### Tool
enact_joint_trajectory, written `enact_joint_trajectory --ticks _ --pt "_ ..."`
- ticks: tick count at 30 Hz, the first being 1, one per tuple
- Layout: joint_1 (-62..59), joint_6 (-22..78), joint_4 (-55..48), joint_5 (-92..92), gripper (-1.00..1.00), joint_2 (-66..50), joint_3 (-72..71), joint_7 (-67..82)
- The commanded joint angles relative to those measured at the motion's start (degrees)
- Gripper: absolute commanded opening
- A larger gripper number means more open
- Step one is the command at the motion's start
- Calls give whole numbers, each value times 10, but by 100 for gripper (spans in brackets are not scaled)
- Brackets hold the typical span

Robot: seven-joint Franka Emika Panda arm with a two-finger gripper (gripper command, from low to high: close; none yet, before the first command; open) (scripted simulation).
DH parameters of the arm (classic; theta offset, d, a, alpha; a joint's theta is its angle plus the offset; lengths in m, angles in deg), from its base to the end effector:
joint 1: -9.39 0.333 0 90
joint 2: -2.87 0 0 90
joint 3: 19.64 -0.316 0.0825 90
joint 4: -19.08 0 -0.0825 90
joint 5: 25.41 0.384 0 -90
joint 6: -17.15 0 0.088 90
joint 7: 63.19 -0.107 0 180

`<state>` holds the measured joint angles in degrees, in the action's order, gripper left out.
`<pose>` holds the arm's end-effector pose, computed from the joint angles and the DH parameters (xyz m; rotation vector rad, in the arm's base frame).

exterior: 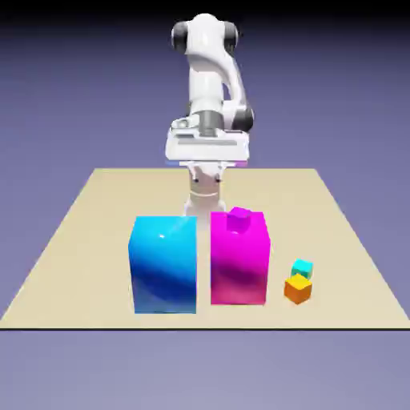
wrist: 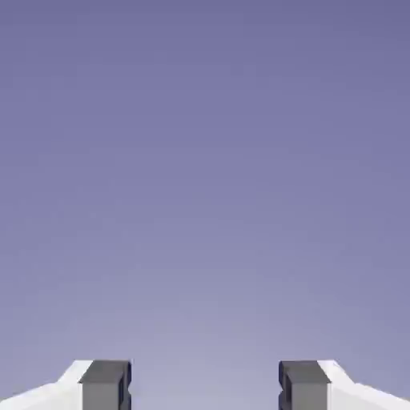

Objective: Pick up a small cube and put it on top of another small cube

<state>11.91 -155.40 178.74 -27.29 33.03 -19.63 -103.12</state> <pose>0.3982 0.0199 0.4489 -2.5798 0.8296 -1.0046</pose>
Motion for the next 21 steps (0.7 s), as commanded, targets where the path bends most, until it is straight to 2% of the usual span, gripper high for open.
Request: enact_joint_trajectory --ticks 1,21 --pt "15 12 -11 -16 0 -21 0 21" --pt "320 254 -234 -329 0 -436 3 441"
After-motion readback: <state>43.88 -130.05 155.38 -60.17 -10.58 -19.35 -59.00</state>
